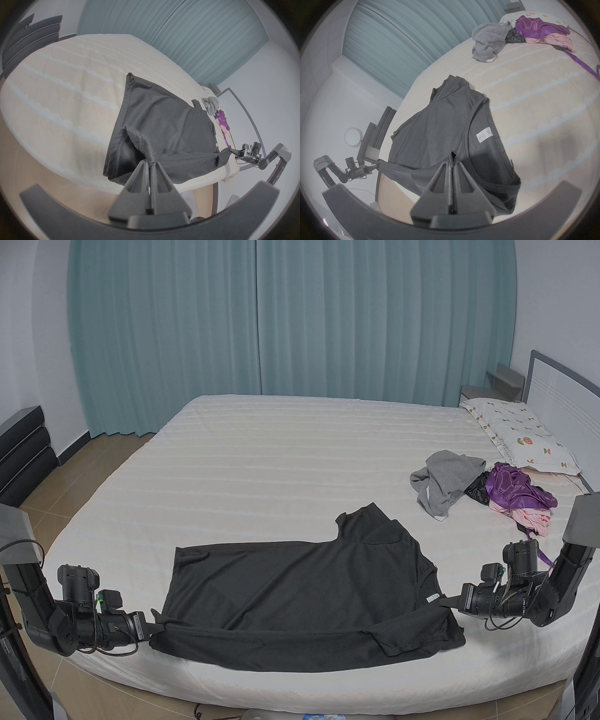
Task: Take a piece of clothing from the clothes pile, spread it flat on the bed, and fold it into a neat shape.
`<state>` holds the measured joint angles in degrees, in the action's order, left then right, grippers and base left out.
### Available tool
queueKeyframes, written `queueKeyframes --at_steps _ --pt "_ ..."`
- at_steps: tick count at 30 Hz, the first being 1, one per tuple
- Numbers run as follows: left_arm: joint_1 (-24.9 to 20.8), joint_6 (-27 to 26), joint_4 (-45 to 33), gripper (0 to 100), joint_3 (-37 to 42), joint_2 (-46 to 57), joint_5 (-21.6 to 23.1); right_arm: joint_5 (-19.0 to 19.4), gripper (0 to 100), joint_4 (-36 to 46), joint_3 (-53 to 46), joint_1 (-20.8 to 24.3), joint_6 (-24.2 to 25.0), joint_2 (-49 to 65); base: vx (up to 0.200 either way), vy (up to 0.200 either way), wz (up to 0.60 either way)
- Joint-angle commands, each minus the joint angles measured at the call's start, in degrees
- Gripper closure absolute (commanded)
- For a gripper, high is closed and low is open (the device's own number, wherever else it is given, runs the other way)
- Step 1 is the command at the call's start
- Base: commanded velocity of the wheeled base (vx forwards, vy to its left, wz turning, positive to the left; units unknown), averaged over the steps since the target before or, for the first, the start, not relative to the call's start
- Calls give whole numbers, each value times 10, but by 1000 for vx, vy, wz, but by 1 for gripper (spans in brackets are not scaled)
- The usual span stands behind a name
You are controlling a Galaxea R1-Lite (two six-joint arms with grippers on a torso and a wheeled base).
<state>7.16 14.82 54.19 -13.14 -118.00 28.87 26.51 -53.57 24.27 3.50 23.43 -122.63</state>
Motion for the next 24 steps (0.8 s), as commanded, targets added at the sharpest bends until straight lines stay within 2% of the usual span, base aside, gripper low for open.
queueKeyframes --at_steps 1,4,13,19,24 --pt "1 1 0 100 18 30 0 8 100 -12 -30 -17 0 37 0 0 0" --pt "1 0 0 100 34 50 0 29 100 -51 -69 -24 -1 53 0 0 0" --pt "2 -1 -3 100 76 84 -3 34 100 -129 -138 -42 -2 60 0 0 0" --pt "3 -1 -3 100 101 94 -39 34 100 -161 -177 -38 -6 73 0 0 0" --pt "5 -1 -4 100 118 89 -50 34 100 -166 -195 -38 -8 81 0 0 0"
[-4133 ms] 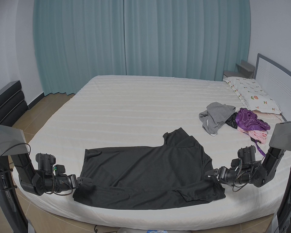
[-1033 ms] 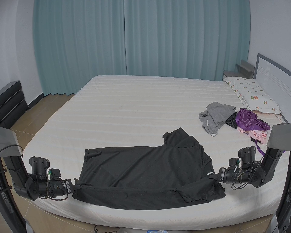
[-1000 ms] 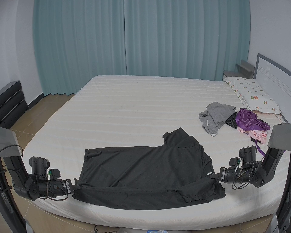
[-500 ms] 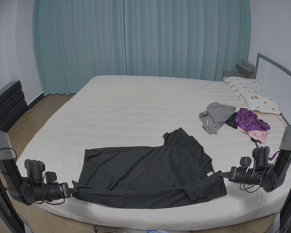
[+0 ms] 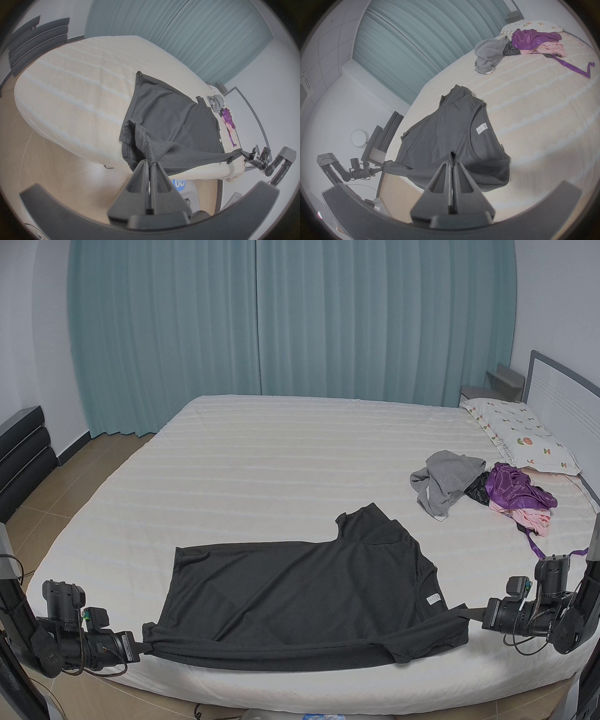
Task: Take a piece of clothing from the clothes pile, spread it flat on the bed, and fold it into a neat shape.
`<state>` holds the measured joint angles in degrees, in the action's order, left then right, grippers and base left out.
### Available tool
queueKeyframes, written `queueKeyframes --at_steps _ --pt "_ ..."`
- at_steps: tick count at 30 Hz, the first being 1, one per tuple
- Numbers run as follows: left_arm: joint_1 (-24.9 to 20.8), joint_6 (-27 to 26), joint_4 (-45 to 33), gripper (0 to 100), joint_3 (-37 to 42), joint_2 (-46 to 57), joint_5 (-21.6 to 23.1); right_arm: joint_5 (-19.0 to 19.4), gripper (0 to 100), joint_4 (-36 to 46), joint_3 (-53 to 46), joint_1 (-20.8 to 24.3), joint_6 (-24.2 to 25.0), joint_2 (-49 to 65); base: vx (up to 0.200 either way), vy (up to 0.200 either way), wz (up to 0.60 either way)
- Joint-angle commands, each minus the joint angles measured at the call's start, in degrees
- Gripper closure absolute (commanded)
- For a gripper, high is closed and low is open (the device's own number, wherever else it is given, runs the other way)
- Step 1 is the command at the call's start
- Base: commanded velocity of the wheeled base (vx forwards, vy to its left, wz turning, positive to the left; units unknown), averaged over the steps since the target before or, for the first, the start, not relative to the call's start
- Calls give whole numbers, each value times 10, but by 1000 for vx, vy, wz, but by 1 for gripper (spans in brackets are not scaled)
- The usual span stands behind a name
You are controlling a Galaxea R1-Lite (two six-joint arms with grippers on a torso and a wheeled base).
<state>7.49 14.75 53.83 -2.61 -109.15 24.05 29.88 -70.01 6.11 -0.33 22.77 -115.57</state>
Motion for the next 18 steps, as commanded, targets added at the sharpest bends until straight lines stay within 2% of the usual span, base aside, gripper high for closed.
queueKeyframes --at_steps 1,8,11,14,18 --pt "2 0 0 100 17 1 -2 0 100 -1 -15 1 -1 11 0 0 0" --pt "1 0 0 100 14 -5 -8 -1 100 0 -20 2 -1 21 0 0 0" --pt "1 3 0 100 -20 -33 -25 -2 100 5 15 5 3 9 0 0 0" --pt "0 27 0 100 -46 -49 -26 -4 100 8 35 10 4 -1 0 0 0" --pt "-3 87 0 100 -98 -73 -26 -10 100 8 72 21 4 -27 0 0 0"
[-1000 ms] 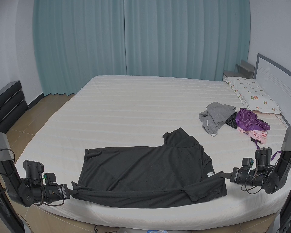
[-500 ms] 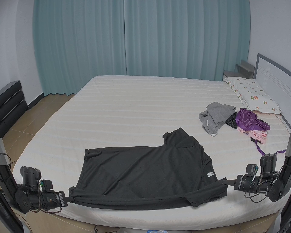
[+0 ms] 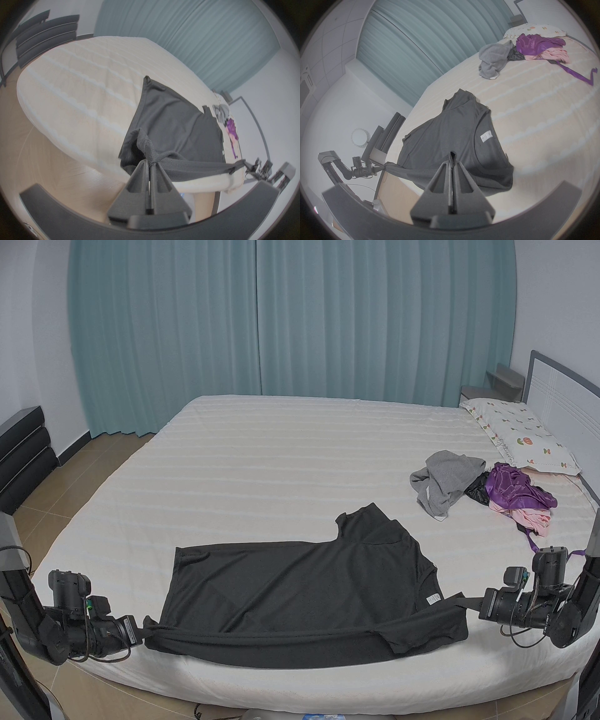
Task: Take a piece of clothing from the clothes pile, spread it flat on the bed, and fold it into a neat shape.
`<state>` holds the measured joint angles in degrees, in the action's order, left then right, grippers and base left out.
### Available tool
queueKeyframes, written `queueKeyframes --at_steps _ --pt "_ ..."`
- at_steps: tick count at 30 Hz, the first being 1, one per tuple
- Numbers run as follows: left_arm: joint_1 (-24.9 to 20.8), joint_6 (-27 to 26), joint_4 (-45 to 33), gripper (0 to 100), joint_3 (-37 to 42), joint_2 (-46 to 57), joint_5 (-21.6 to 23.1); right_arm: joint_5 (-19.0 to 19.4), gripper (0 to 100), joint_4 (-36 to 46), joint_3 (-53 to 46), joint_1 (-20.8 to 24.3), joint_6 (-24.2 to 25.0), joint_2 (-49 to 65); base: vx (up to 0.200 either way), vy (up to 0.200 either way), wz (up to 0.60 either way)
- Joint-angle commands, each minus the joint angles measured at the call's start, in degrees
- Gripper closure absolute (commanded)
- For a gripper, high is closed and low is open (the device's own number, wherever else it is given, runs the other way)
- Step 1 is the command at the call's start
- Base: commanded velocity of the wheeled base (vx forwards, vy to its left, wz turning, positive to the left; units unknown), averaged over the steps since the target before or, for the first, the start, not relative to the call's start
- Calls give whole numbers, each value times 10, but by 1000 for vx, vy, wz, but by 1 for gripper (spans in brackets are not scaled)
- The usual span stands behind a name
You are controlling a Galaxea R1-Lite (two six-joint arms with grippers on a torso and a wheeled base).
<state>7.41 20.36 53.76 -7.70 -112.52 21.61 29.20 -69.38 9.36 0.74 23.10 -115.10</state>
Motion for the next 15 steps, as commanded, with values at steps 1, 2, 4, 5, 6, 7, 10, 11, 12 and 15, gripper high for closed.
queueKeyframes --at_steps 1,2,4,5,6,7,10,11,12,15 --pt "-2 34 0 100 -55 -47 -3 -3 100 4 49 10 1 -39 0 0 0" --pt "-3 34 -1 100 -60 -54 -3 -4 100 6 57 10 1 -46 0 0 0" --pt "-6 34 1 100 -69 -70 -4 -7 100 18 77 10 2 -58 0 0 0" --pt "-7 34 1 100 -74 -76 -6 -10 100 25 87 10 2 -63 0 0 0" --pt "-9 34 1 100 -80 -81 -6 -11 100 31 95 10 2 -66 0 0 0" --pt "-9 34 1 100 -87 -84 -6 -12 100 38 104 10 2 -69 0 0 0" --pt "-10 34 0 100 -100 -93 -6 -12 100 52 120 10 2 -75 0 0 0" --pt "-14 34 0 100 -108 -102 -7 -12 100 65 132 11 2 -81 0 0 0" --pt "-17 34 0 100 -112 -105 -10 -12 100 72 140 11 2 -85 0 0 0" --pt "-22 34 1 100 -126 -119 -28 -12 100 87 160 10 2 -98 0 0 0"
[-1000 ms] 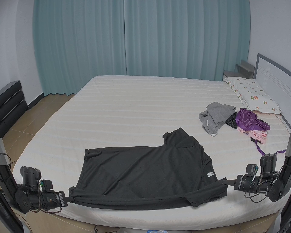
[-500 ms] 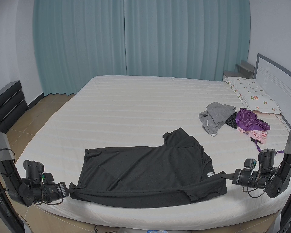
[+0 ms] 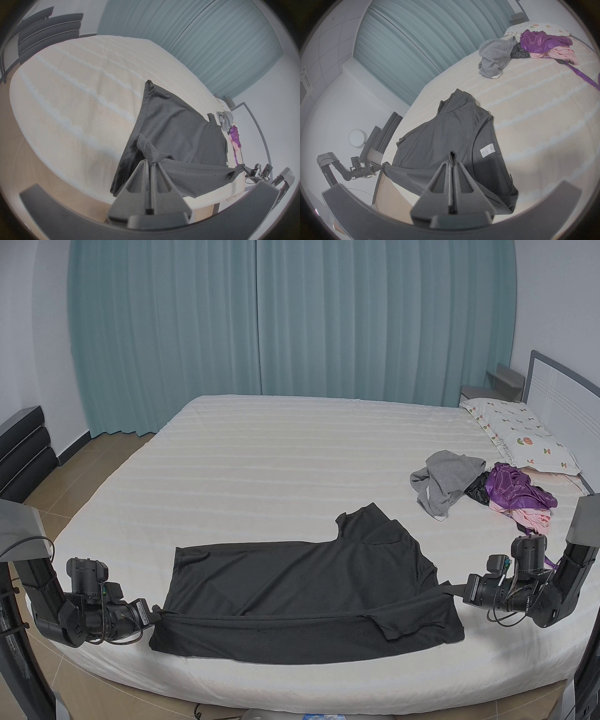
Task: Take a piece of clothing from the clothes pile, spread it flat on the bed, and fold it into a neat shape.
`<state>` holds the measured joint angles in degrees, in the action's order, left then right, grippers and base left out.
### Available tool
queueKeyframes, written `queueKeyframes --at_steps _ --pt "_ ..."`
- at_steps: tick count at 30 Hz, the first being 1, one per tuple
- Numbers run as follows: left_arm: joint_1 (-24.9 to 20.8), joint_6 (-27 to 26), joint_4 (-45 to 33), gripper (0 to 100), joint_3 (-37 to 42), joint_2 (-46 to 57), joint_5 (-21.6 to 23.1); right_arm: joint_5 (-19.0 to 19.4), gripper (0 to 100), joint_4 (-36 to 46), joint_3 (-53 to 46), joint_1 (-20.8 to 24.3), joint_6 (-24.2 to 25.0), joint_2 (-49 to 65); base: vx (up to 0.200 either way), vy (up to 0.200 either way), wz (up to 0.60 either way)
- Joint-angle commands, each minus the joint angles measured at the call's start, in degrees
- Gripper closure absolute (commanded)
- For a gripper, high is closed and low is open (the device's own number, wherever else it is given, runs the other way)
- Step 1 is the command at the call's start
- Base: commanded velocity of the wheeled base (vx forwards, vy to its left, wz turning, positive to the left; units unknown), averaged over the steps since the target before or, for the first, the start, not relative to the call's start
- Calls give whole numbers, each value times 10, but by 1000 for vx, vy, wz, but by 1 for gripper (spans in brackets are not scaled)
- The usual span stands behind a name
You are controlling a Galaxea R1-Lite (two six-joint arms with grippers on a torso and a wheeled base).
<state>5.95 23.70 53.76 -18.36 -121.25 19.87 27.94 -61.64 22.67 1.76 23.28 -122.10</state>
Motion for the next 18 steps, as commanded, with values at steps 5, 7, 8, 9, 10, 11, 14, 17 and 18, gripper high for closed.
queueKeyframes --at_steps 5,7,8,9,10,11,14,17,18 --pt "-19 0 1 100 -44 -60 -33 -10 100 19 62 1 0 -66 0 0 0" --pt "-23 0 0 100 -47 -65 -33 -14 100 19 72 4 0 -75 0 0 0" --pt "-27 0 1 100 -49 -70 -33 -21 100 21 78 9 0 -86 0 0 0" --pt "-27 0 1 100 -50 -70 -33 -22 100 21 78 9 0 -87 0 0 0" --pt "-28 1 1 100 -55 -70 -33 -30 100 23 81 16 0 -95 0 0 0" --pt "-28 1 0 100 -57 -71 -34 -32 100 23 82 18 0 -96 0 0 0" --pt "-30 2 0 0 -60 -71 -34 -32 0 22 90 19 0 -106 0 0 0" --pt "-31 12 2 0 -60 -71 -33 -31 0 20 89 20 0 -106 0 0 0" --pt "-31 23 4 0 -61 -70 -33 -30 0 19 86 19 1 -105 0 0 0"
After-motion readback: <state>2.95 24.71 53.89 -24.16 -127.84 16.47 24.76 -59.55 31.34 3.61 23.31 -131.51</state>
